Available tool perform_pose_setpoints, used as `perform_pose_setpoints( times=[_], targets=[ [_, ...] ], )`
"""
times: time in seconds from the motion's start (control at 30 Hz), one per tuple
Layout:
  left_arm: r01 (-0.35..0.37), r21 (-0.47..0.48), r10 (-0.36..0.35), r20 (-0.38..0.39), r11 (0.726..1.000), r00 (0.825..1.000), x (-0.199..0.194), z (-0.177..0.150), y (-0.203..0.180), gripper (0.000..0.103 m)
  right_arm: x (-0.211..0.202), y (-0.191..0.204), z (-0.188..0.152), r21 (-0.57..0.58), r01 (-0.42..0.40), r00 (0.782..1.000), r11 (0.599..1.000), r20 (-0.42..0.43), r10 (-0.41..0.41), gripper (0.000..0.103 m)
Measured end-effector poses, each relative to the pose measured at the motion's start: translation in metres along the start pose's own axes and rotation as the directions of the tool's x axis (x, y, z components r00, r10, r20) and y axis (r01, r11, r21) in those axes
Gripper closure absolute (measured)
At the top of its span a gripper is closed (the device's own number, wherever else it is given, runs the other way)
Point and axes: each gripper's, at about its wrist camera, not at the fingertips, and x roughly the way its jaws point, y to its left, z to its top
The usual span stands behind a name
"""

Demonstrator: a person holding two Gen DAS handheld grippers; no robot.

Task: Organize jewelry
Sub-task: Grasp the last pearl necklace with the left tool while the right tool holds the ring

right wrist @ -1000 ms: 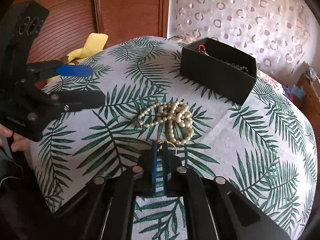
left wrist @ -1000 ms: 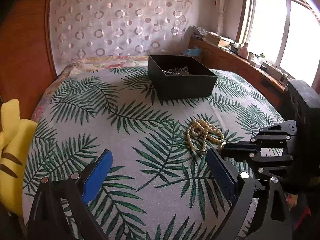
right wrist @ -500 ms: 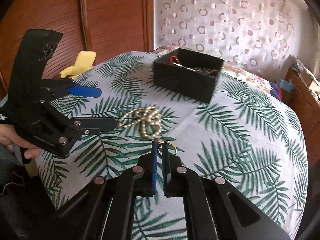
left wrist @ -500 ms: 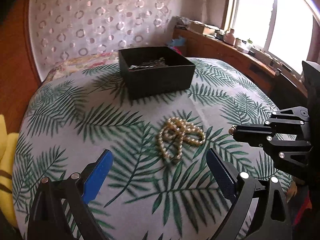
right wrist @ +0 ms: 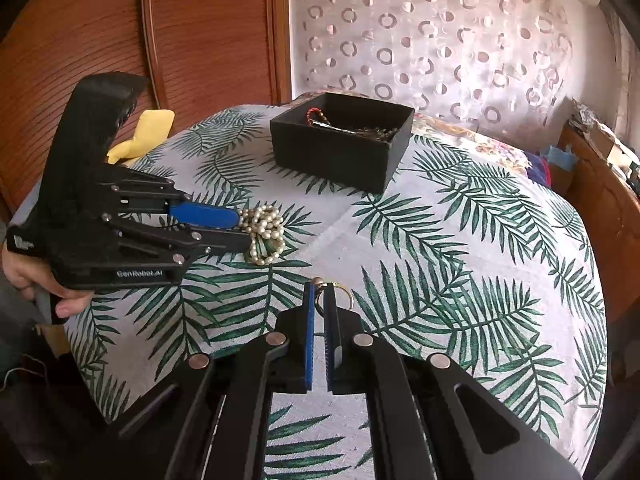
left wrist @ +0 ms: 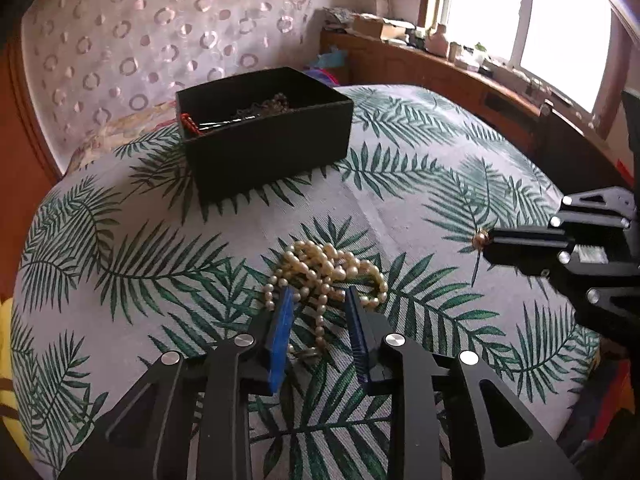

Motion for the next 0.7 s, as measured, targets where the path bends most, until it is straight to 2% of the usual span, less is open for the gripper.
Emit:
perform_pose_setpoints(
  times=[0.1, 0.13, 0.17, 0.23, 0.37, 0.7],
  targets=[
    [-0.020, 0.035, 0.021, -0.001, 0.999, 1.000, 0.001, 0.000, -0.006, 0.081, -0.001, -0.001, 0.001, -0.001, 0.002, 1.000, 1.000, 0.002, -0.002, 0.098],
    [-0.014, 0.040, 0.014, -0.002, 0.999, 1.000, 0.001, 0.000, -0.006, 0.085, -0.001, -0.002, 0.001, -0.001, 0.003, 1.000, 1.000, 0.003, -0.003, 0.098],
    [-0.009, 0.044, 0.009, -0.003, 0.999, 1.000, 0.001, 0.000, -0.006, 0.094, -0.002, -0.002, 0.001, -0.001, 0.003, 1.000, 1.000, 0.004, -0.003, 0.098],
    [0.002, 0.057, -0.001, -0.006, 0.998, 1.000, 0.001, 0.001, -0.008, 0.099, -0.002, -0.003, 0.002, 0.000, 0.003, 1.000, 1.000, 0.007, -0.003, 0.098],
    [0.031, 0.053, -0.031, -0.001, 0.998, 1.000, -0.002, 0.001, -0.007, 0.099, -0.003, -0.003, 0.003, -0.001, 0.007, 1.000, 1.000, 0.006, -0.007, 0.098],
    [0.052, -0.025, -0.048, 0.148, 0.998, 0.988, -0.052, 0.028, 0.012, 0.100, -0.022, -0.004, 0.024, -0.004, 0.024, 0.998, 1.000, 0.066, -0.024, 0.098]
  ],
)
